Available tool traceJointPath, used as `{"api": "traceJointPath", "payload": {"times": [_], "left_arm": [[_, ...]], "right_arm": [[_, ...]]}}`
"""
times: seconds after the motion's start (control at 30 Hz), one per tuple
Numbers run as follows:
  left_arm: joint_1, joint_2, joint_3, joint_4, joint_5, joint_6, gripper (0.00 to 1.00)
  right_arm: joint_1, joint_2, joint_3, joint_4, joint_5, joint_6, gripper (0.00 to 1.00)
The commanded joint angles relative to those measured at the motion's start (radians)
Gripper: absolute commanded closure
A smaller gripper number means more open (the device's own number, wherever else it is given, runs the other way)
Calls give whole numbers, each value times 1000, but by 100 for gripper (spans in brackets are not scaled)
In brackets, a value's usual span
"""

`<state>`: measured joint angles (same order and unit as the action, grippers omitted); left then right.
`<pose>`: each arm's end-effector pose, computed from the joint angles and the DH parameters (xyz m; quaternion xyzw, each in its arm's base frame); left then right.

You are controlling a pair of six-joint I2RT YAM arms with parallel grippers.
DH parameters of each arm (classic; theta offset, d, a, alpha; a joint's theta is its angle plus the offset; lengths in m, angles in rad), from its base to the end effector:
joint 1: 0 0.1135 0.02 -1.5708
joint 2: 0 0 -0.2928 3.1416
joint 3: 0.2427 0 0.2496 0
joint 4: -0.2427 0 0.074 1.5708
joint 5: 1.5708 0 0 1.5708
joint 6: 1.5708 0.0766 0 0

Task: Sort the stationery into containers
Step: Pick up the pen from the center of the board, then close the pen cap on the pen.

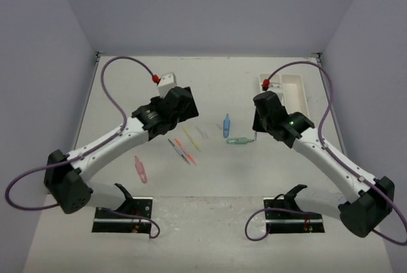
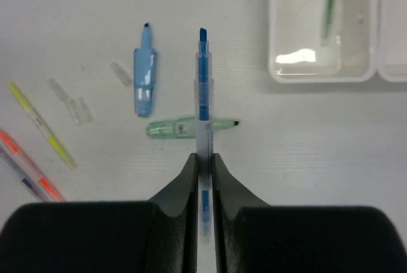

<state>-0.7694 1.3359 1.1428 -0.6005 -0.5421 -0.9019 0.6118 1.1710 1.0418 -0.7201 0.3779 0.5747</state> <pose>0.2423 -0.1797 0.3111 -0.1602 0.8830 -0.1046 0.4286 0.2208 0.1204 0.3025 0.0492 0.9201 0.0481 0.3857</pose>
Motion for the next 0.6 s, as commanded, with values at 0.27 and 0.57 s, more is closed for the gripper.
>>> {"api": "traceJointPath", "payload": {"times": [0.27, 0.57], "left_arm": [[-46, 640, 491, -44, 46, -211, 44], [-81, 828, 605, -97, 52, -253, 63]], "right_arm": [[-63, -224, -91, -3, 33, -32, 100], [-63, -267, -140, 27, 14, -50, 100]]}}
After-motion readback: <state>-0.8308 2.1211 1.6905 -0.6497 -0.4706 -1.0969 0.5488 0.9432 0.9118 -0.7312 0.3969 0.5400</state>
